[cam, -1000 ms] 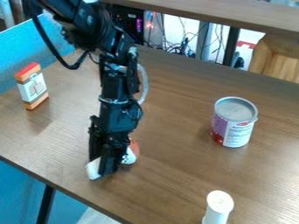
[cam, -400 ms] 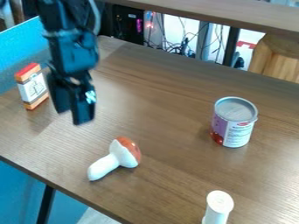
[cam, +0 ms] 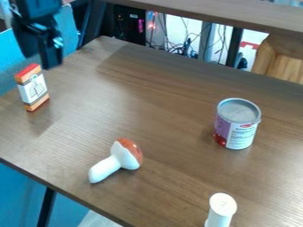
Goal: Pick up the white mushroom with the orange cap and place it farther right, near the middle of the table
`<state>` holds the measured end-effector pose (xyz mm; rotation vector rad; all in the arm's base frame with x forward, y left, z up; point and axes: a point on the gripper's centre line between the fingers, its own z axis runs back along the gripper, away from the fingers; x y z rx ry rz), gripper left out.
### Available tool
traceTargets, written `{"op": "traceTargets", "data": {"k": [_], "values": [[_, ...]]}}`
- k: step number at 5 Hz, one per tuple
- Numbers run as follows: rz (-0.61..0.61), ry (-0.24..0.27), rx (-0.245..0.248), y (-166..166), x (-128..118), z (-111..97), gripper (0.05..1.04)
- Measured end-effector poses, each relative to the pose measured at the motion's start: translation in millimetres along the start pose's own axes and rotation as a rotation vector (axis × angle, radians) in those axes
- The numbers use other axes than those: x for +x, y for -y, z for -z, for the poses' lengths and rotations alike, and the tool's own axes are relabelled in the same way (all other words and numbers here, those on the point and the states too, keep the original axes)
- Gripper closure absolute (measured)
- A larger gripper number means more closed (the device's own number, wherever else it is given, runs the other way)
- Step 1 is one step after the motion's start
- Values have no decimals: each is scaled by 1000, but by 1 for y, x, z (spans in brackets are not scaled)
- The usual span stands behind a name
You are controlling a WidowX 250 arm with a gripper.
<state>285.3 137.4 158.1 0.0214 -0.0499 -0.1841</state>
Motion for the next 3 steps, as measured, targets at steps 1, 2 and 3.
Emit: {"op": "traceTargets", "data": {"k": [1,2,3], "values": [[-47,-31,13,-29,6,0,82],[-84,-73,60,-59,10,3,82],[-112,-147,57,-75,9,18,82]]}}
